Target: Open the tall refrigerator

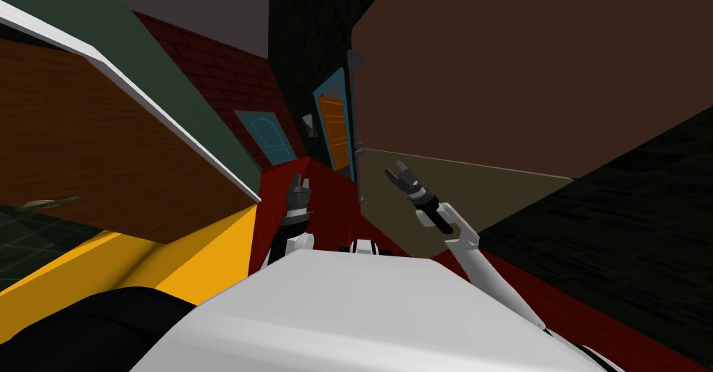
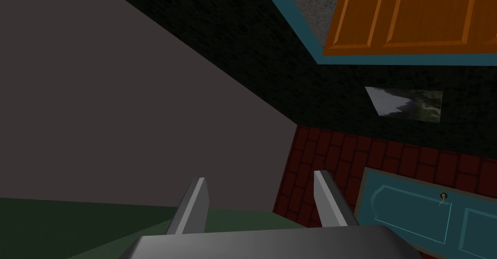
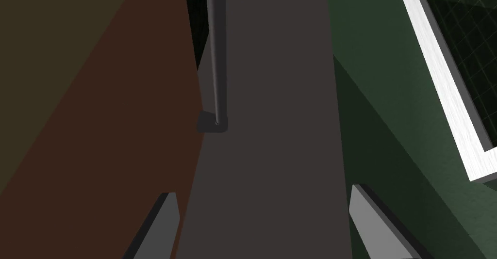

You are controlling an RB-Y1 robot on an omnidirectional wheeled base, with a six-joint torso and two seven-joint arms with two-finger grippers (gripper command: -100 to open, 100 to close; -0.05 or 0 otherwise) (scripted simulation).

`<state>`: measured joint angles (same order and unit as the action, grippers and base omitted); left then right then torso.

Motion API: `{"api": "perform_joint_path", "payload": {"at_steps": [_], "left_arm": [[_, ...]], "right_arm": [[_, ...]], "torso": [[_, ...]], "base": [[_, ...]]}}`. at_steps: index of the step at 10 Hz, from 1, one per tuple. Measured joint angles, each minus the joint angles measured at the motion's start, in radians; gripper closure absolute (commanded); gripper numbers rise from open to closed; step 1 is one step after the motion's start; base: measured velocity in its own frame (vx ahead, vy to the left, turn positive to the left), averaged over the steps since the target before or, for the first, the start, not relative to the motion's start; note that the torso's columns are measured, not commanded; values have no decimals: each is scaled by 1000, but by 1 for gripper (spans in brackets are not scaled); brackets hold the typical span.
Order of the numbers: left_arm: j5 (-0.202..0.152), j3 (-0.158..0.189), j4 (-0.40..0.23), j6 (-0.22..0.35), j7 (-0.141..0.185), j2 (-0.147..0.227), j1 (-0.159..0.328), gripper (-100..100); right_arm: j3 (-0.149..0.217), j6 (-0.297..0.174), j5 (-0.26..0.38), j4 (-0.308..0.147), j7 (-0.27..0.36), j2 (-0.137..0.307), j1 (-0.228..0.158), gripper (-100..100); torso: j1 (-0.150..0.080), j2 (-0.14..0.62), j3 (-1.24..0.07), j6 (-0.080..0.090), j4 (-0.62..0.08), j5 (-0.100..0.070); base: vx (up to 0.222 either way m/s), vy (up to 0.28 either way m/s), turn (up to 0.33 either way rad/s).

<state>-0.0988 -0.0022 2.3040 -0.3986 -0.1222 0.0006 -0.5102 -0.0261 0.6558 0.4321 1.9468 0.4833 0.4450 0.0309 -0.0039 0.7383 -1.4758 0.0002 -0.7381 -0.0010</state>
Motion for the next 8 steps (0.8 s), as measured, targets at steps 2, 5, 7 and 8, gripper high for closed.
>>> {"api": "perform_joint_path", "payload": {"at_steps": [2,5,7,8], "left_arm": [[0,0,0,0,0,0,0,0],[0,0,0,0,0,0,0,0],[0,0,0,0,0,0,0,0],[0,0,0,0,0,0,0,0]], "right_arm": [[-3,16,49,-53,40,45,-63,-100],[-7,52,138,-144,122,132,-162,-100],[-11,69,173,-194,157,163,-215,-100],[-12,75,199,-217,177,193,-246,-100]], "torso": [[4,-3,-2,0,1,1],[5,1,1,0,0,1],[1,2,1,0,0,0],[3,-1,-1,0,0,1]], "base": [[84,140,-13],[53,149,-8],[44,106,-5],[52,90,-3]]}}
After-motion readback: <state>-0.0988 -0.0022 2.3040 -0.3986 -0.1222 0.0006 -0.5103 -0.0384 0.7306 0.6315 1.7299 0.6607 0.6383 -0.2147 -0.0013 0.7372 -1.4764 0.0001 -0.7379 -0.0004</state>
